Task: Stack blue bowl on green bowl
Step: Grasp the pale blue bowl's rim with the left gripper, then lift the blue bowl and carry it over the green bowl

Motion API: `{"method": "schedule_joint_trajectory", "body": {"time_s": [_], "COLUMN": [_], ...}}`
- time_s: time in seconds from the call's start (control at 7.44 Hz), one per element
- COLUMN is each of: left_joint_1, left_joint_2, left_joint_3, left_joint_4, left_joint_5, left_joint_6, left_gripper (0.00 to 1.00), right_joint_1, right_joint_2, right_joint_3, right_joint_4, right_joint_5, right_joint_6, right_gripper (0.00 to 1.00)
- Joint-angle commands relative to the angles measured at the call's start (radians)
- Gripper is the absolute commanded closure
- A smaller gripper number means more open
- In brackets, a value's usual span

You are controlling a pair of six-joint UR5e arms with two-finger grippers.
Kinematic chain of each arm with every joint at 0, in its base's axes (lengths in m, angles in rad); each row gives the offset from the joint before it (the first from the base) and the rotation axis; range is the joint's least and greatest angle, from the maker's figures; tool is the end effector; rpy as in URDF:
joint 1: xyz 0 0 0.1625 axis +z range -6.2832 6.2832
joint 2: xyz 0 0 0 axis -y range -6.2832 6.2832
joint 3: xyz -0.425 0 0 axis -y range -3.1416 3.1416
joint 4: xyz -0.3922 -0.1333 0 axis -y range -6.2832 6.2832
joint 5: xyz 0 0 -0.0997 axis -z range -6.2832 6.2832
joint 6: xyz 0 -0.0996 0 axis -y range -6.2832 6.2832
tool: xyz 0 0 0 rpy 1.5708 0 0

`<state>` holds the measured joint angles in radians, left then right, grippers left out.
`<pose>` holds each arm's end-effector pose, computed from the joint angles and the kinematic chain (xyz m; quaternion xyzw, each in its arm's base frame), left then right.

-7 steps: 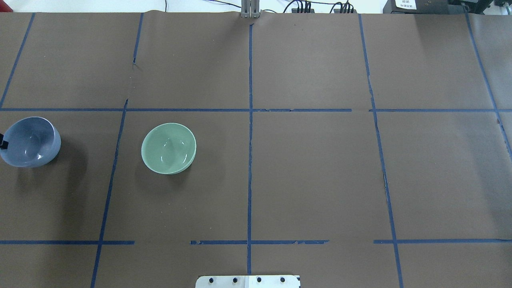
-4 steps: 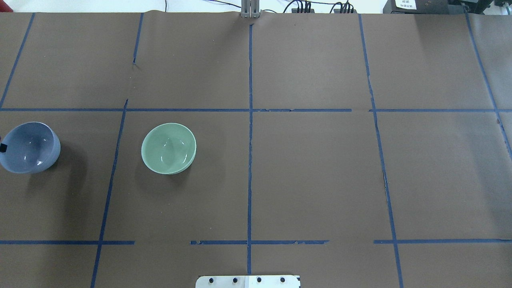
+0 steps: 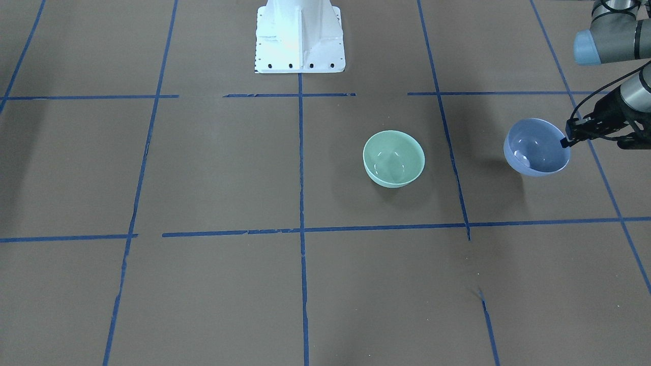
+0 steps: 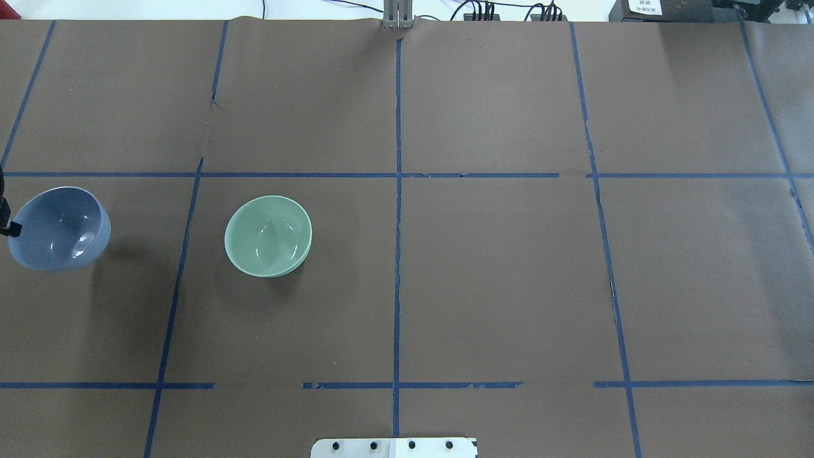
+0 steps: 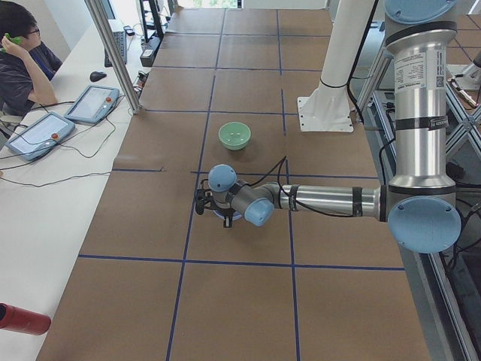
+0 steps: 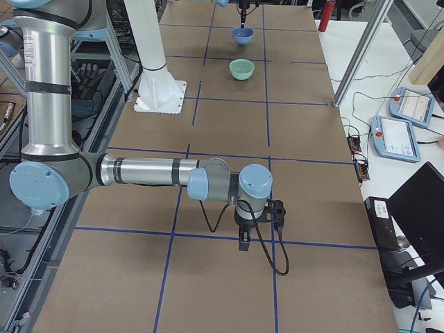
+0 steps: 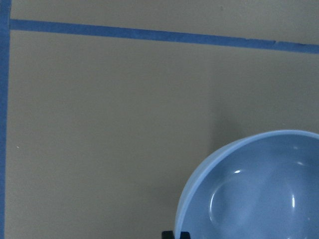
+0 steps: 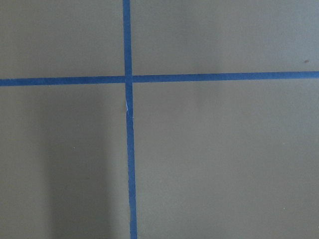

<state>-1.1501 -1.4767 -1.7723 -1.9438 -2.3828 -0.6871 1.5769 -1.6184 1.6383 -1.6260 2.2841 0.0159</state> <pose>0.1363 -0.4540 0.5583 -0.0159 0.4412 -0.0254 0.8969 0.0710 -0.4685 0.6580 -0.0182 -0.3490 0.0165 0.9368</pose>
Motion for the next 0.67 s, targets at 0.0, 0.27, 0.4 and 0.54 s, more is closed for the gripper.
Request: {"method": "schedule_joint_trajectory", "body": {"time_s": [0.0,0.27,0.4,0.54], "left_joint_1": [-0.002,0.073,0.152,0.218], "left_joint_2": [-0.031,-0.111,-0.15,-0.195], "left_joint_3": [-0.187,-0.237,-0.242,-0.233], "left_joint_4": [0.14,0.14,0.141,0.141], "left_joint_5": [0.007,0.042,0.083,0.108], "left_joint_6": [-0.163,-0.422,-0.539,-0.634], "left_gripper": [1.0,1.0,1.0,1.0], "right_joint_1": [0.0,0.0,0.002,0.0], "right_joint_2": [0.0,0.0,0.0,0.002], "right_joint_3": [0.0,0.0,0.0,0.0], "right_joint_4": [0.0,0.0,0.0,0.0], "right_joint_5": [0.0,0.0,0.0,0.0], "right_joint_6": [0.001,-0.001,-0.001,0.001], "right_gripper": [0.0,0.0,0.0,0.0]}}
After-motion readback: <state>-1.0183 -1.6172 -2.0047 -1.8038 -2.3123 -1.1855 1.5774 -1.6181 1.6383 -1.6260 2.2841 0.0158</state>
